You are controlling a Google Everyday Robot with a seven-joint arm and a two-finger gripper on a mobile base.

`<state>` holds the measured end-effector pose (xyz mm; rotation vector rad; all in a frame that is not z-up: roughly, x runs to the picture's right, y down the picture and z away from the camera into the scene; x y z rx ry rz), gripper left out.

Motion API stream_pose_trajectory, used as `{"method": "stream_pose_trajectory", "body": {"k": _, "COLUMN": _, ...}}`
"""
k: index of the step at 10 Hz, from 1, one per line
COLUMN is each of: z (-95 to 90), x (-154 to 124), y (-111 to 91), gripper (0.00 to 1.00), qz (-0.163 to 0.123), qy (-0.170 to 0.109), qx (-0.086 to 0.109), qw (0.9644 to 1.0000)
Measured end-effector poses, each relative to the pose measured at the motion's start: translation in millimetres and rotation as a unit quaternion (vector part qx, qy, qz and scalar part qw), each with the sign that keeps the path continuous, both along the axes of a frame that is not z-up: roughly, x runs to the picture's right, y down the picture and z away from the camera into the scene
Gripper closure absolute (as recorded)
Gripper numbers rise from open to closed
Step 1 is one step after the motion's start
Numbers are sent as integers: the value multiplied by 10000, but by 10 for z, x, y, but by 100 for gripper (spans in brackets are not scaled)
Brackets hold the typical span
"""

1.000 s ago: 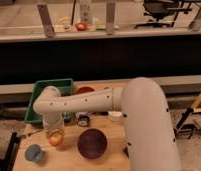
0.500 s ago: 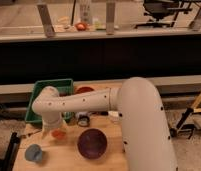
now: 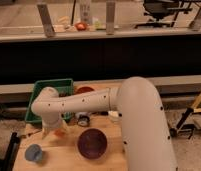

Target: Place apple in table surface

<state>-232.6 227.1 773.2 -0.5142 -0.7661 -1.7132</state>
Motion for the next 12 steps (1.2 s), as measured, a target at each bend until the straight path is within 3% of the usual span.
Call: {"method": "stream_pose_trajectory", "body": {"k": 12, "z": -194, "x": -198, "y": -162, "gripper": 20, "qz": -426, "qy": -81, "qx": 112, "qw": 9990}}
